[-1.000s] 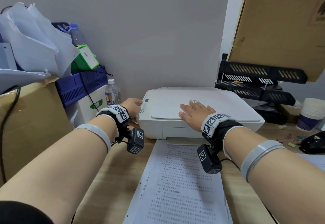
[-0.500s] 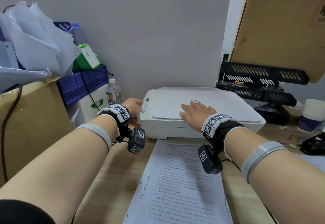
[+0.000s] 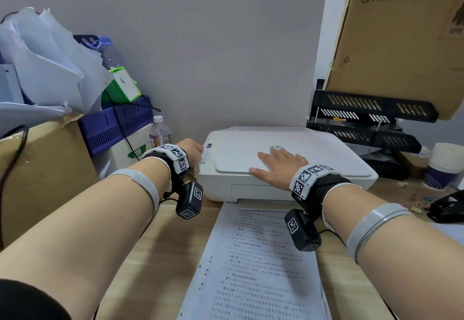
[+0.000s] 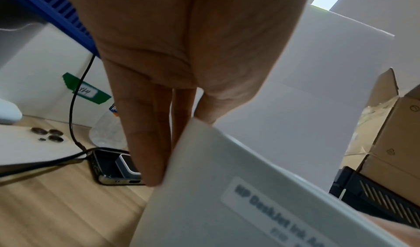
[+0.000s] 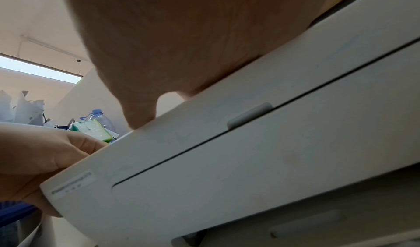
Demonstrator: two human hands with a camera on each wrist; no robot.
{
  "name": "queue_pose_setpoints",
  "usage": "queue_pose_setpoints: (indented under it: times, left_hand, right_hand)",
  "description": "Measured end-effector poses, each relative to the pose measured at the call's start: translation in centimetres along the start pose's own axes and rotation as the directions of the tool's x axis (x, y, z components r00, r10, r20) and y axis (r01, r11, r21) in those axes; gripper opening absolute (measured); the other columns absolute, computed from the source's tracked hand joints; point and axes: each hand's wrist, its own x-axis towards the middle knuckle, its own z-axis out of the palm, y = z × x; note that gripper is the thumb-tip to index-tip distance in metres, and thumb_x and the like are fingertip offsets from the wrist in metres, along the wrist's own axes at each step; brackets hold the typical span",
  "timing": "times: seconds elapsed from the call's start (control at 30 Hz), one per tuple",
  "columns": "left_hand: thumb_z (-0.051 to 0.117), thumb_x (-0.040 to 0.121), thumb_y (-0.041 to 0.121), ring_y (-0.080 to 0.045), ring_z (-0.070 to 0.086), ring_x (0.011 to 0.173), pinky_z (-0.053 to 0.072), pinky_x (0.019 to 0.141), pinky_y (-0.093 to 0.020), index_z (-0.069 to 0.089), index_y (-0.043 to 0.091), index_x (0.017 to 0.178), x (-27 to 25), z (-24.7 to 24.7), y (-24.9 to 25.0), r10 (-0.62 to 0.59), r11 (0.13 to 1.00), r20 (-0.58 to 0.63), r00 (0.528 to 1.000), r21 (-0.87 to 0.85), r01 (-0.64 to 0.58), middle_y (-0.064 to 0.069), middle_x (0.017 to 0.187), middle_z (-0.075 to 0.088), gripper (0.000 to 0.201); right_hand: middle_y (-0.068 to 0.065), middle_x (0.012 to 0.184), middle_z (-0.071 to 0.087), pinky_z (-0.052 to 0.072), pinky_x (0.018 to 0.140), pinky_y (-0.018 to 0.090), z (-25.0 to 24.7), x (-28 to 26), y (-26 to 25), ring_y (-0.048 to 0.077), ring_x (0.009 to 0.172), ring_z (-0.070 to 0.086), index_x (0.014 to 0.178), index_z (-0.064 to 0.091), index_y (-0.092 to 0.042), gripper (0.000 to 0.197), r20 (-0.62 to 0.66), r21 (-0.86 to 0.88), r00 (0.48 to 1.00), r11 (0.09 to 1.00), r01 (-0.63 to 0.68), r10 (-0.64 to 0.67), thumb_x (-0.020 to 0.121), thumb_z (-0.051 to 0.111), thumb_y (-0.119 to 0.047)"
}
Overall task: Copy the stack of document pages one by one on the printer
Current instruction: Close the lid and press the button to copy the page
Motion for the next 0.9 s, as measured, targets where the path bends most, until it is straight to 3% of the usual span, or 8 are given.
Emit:
queue_pose_setpoints:
  times: [0.17,0.33,0.4,0.47,0.57,0.67,0.8,0.9]
  left_hand:
    - [0.054,0.089,0.002,-0.031,0.067,0.084,0.058,0.086,-0.049,0.071,0.011,0.103,0.3,0.0,0.5,0.034,0.98,-0.051,0.998,0.197,-0.023,-0.019,0.109,0.072,0.024]
    - [0.061,0.087,0.015,-0.027,0.056,0.087,0.05,0.084,-0.032,0.067,0.011,0.113,-0.4,-0.2,2.0,0.122,0.943,-0.134,0.983,0.325,-0.073,-0.011,0.112,0.068,0.028]
    - [0.058,0.088,0.013,-0.03,0.064,0.081,0.054,0.082,-0.03,0.062,0.016,0.098,-0.5,0.1,2.8,0.135,0.967,-0.078,0.988,0.225,-0.115,-0.011,0.096,0.069,0.011]
    - [0.06,0.091,0.016,-0.031,0.072,0.084,0.059,0.087,-0.042,0.06,0.015,0.096,-1.0,0.7,3.7,0.15,0.981,0.005,0.989,0.121,-0.15,-0.012,0.092,0.07,0.005]
    - [0.063,0.093,0.026,-0.03,0.069,0.081,0.058,0.087,-0.049,0.067,0.003,0.105,-1.0,0.9,4.5,0.144,0.989,0.028,0.989,0.038,-0.145,-0.013,0.096,0.067,0.026]
    - [0.066,0.092,0.02,-0.027,0.065,0.078,0.062,0.07,-0.04,0.06,0.003,0.11,-1.2,0.7,4.9,0.022,0.979,0.057,0.998,-0.205,-0.01,-0.014,0.106,0.06,0.026]
    - [0.063,0.092,0.004,-0.02,0.063,0.068,0.056,0.048,-0.026,0.057,-0.002,0.106,-1.0,-0.6,5.5,-0.012,0.855,0.024,1.0,-0.519,0.022,-0.017,0.102,0.056,0.017]
    - [0.058,0.093,-0.002,-0.02,0.059,0.063,0.06,0.054,-0.028,0.056,0.002,0.095,-1.0,-2.5,6.8,0.016,0.729,-0.038,0.999,-0.683,-0.037,-0.015,0.083,0.055,0.005]
  right_hand:
    - [0.006,0.164,0.013,0.011,0.119,0.055,-1.1,-0.9,-0.3,0.023,0.152,0.009,0.151,0.026,-0.034,0.077,0.013,0.027,1.0,1.0,0.015,-0.016,0.089,0.023,-0.078]
    - [0.007,0.153,0.037,0.033,0.11,0.05,-2.4,-1.2,-0.4,0.028,0.14,0.036,0.142,0.043,-0.031,0.072,-0.006,0.025,0.999,0.998,0.051,-0.051,0.088,0.033,-0.078]
    - [0.002,0.146,0.046,0.039,0.105,0.045,-3.1,-1.0,-0.3,0.025,0.132,0.045,0.14,0.046,-0.036,0.073,0.0,0.013,0.998,0.998,0.068,-0.068,0.084,0.036,-0.081]
    - [-0.005,0.129,0.057,0.045,0.094,0.041,-3.6,-0.8,-0.4,0.021,0.119,0.053,0.128,0.053,-0.042,0.068,-0.024,-0.061,0.996,0.994,0.088,-0.09,0.08,0.034,-0.086]
    - [-0.01,0.102,0.06,0.044,0.077,0.035,-3.8,-1.2,-0.8,0.019,0.1,0.058,0.106,0.058,-0.039,0.055,-0.115,-0.24,0.982,0.964,0.118,-0.149,0.085,0.032,-0.082]
    - [-0.006,0.103,0.06,0.042,0.072,0.034,-3.6,-1.8,-1.1,0.021,0.099,0.059,0.108,0.058,-0.031,0.052,-0.195,-0.323,0.958,0.936,0.14,-0.21,0.092,0.03,-0.072]
    - [-0.002,0.103,0.063,0.044,0.075,0.035,-4.8,-1.8,-0.9,0.024,0.098,0.058,0.109,0.062,-0.024,0.045,-0.422,-0.26,0.872,0.954,0.146,-0.248,0.098,0.034,-0.058]
    - [0.002,0.103,0.062,0.042,0.083,0.041,-6.4,-1.1,-0.6,0.028,0.098,0.055,0.11,0.063,-0.021,0.028,-0.65,-0.204,0.703,0.958,0.204,-0.288,0.094,0.054,-0.042]
